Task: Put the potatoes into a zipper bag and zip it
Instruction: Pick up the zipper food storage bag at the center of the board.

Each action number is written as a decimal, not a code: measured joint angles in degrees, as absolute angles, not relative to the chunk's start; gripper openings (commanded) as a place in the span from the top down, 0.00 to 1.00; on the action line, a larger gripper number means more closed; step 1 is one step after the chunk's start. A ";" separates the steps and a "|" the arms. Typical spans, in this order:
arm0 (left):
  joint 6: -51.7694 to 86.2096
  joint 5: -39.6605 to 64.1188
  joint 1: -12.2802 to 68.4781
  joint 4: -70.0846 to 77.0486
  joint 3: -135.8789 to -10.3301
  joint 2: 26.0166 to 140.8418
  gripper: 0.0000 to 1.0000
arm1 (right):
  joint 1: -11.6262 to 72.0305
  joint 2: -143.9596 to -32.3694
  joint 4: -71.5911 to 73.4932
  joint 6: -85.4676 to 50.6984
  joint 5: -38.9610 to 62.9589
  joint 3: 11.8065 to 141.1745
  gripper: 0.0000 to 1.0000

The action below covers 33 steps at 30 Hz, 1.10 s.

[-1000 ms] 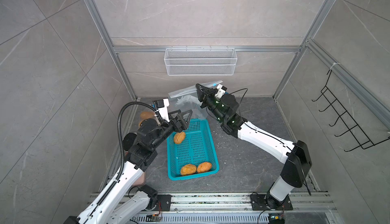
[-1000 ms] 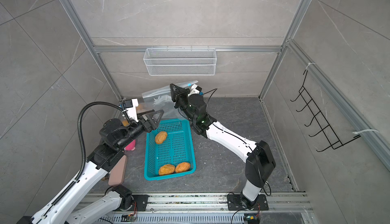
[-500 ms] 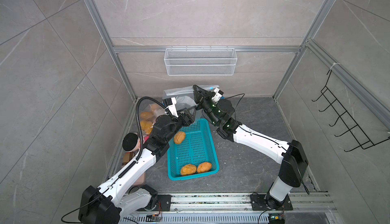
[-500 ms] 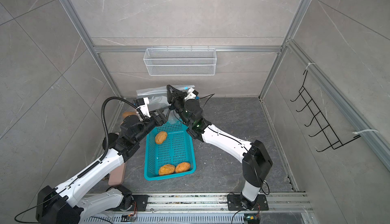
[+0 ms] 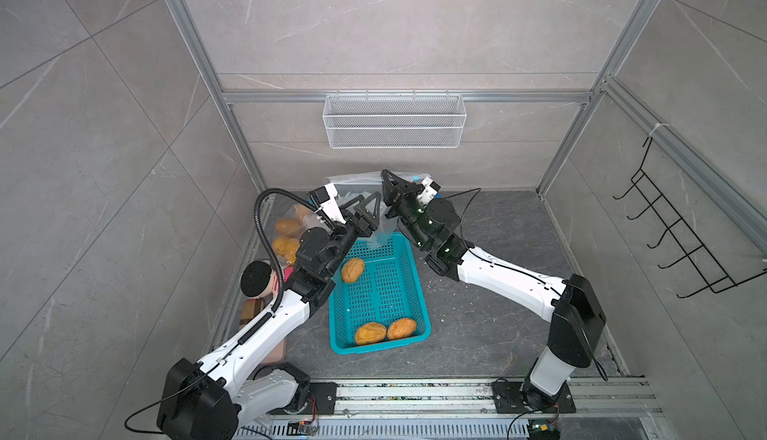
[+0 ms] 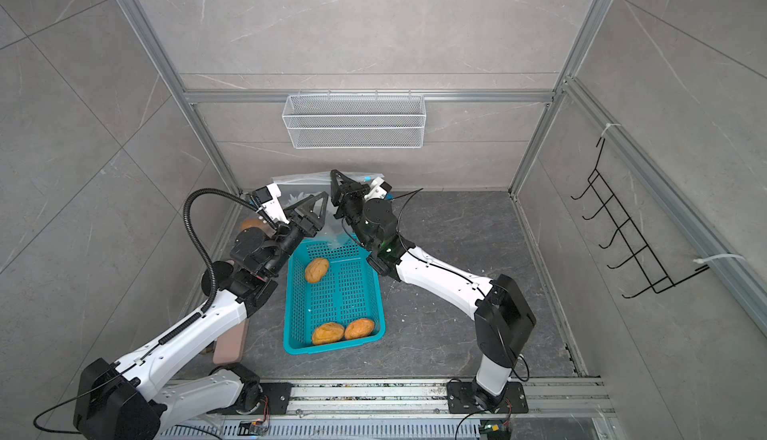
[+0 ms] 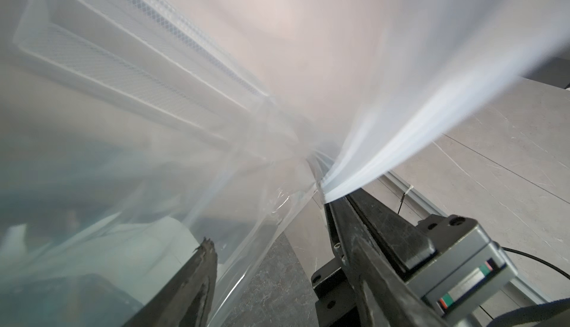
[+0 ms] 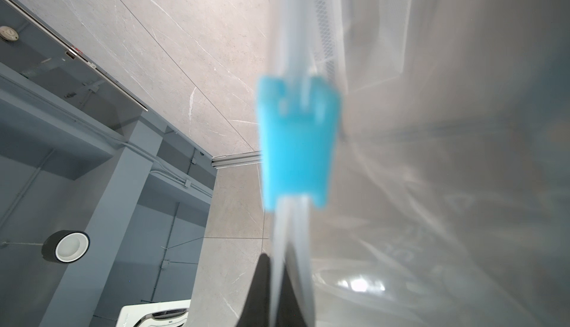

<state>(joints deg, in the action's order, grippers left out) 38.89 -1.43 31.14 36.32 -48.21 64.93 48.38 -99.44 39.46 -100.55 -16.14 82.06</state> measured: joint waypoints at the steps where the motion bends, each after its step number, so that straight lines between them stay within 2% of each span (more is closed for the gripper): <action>1: 38.87 -1.43 31.14 36.71 -48.21 65.17 0.31 | 48.38 -99.44 39.57 -100.60 -16.12 82.06 1.00; 20: 37.93 -1.50 31.14 45.45 -49.74 70.37 0.38 | 48.38 -99.68 39.88 -101.23 -15.66 81.80 1.00; 29: 35.86 -3.55 31.27 45.41 -50.33 70.87 0.52 | 48.42 -99.77 40.18 -101.47 -15.20 80.97 1.00; 33: 35.35 -4.10 31.44 45.28 -50.50 70.87 0.54 | 48.53 -99.77 40.25 -101.84 -15.22 80.44 1.00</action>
<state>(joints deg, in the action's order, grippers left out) 35.35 -4.10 31.44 45.28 -50.50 70.87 48.53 -99.77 40.25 -101.84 -15.22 80.44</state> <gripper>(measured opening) 0.467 0.042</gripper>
